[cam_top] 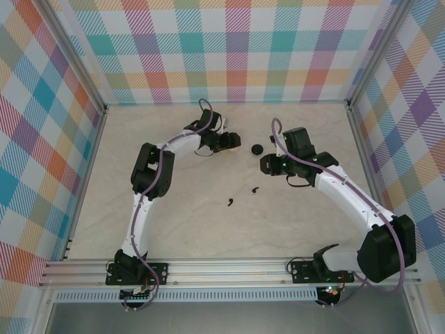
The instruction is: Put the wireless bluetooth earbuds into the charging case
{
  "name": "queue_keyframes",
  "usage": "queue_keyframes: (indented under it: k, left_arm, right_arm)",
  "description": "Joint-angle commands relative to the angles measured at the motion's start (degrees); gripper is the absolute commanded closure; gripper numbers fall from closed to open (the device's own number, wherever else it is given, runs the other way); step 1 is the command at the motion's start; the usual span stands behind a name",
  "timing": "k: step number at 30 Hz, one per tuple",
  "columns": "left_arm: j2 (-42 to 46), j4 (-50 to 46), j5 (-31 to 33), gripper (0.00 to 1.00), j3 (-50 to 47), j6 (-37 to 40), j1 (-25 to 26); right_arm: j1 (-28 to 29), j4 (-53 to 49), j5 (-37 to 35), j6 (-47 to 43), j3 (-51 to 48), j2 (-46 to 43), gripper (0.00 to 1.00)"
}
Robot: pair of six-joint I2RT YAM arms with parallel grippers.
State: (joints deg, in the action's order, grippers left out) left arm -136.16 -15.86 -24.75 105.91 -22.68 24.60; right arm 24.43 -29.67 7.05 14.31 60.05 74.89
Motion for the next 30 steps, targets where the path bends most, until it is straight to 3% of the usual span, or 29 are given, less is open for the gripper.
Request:
queue_keyframes:
  k: [1,8,14,22,30]
  left_arm:
    - [3.21,-3.45,6.42,0.33,-1.85,1.81,-2.14]
    - [12.04,-7.13,12.1,0.32,-5.74,6.55,-3.07]
    - [24.97,-6.61,16.12,0.33,-16.1,6.89,-3.06]
    - [44.36,-8.5,13.17,0.33,-31.73,8.59,-2.73]
    - [56.16,-15.07,11.93,0.34,-39.77,9.15,-2.58]
  right_arm:
    - [0.01,-0.71,-0.12,-0.06,0.59,1.26,0.65]
    - [-1.28,-2.05,-0.72,-0.94,2.19,3.85,0.59]
    - [-3.56,-3.8,0.82,-2.47,5.75,9.23,0.52]
    - [-5.33,-8.79,2.1,-4.62,15.4,21.43,0.38]
    - [-5.84,-13.75,-0.37,-8.48,28.15,34.6,0.3]
